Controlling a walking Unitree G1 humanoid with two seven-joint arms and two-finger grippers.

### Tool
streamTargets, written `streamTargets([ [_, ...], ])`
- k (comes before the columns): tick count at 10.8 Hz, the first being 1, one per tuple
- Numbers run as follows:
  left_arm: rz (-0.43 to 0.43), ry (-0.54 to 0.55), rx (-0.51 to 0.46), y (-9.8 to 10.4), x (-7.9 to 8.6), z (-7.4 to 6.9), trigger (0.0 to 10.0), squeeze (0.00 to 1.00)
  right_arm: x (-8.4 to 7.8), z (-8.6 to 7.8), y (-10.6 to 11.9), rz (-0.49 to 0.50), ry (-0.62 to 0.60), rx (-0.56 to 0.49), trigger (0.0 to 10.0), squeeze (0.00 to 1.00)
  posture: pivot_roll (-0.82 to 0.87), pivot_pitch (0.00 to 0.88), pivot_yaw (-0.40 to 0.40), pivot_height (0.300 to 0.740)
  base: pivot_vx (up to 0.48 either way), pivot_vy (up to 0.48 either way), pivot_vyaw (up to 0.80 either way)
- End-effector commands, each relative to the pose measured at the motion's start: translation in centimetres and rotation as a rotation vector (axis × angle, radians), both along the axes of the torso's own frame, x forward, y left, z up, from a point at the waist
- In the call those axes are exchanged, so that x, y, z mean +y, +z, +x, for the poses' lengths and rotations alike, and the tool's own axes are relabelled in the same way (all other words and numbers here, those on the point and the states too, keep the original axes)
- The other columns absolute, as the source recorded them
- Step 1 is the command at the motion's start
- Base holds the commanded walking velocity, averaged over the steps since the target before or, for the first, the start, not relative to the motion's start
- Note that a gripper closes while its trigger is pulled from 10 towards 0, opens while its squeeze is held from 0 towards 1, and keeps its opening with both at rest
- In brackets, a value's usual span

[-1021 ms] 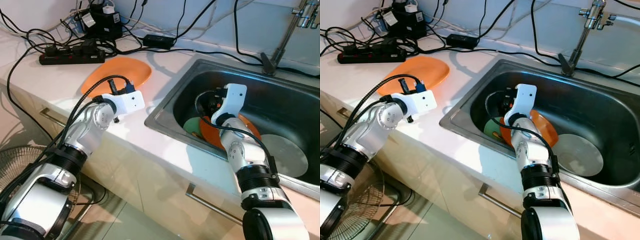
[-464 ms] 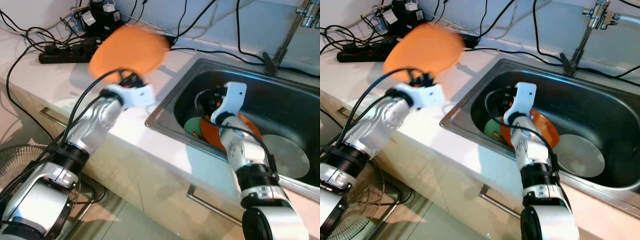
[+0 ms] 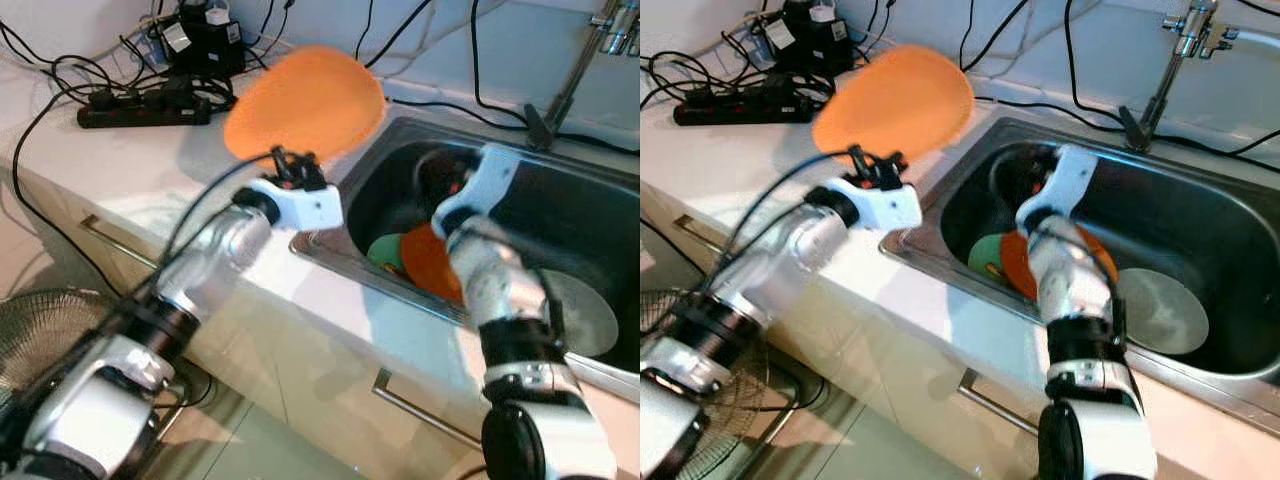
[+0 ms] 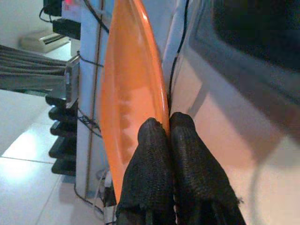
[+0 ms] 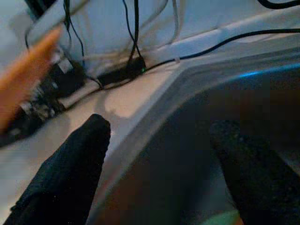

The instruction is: Kitchen organization

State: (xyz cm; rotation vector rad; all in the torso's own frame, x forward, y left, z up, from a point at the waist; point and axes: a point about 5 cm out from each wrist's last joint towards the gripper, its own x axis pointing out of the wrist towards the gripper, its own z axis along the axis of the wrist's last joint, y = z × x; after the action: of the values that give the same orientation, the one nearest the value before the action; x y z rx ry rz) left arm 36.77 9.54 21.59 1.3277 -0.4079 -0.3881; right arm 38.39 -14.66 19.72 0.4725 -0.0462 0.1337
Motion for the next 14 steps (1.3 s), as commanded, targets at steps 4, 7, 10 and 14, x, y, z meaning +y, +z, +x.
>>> streamTargets([
  [4, -0.001, -0.042, 0.0, 0.3, -1.3, -0.5, 10.0, 0.0, -0.3, -0.1, 1.5, 0.191, 0.041, -0.002, 10.0, 1.0, 0.18, 0.053, 0.035, 0.74, 0.0, 0.0, 0.0],
  [7, 0.011, -0.048, 0.035, -0.1, -1.5, -0.6, 10.0, 0.0, -0.2, -0.3, 2.1, 0.255, 0.071, -0.014, 10.0, 0.0, 0.18, 0.055, 0.039, 0.74, 0.0, 0.0, 0.0],
  [10, 0.019, -0.08, 0.06, -0.4, -2.3, -0.9, 10.0, 0.0, 0.7, -0.6, 2.5, 0.256, 0.129, -0.023, 10.0, 0.0, 0.18, 0.055, 0.042, 0.74, 0.0, 0.0, 0.0],
  [14, 0.011, -0.125, 0.062, -0.5, -3.4, -1.5, 10.0, 0.0, 1.4, -0.7, 2.0, 0.24, 0.164, -0.003, 10.0, 0.0, 0.18, 0.056, 0.041, 0.74, 0.0, 0.0, 0.0],
])
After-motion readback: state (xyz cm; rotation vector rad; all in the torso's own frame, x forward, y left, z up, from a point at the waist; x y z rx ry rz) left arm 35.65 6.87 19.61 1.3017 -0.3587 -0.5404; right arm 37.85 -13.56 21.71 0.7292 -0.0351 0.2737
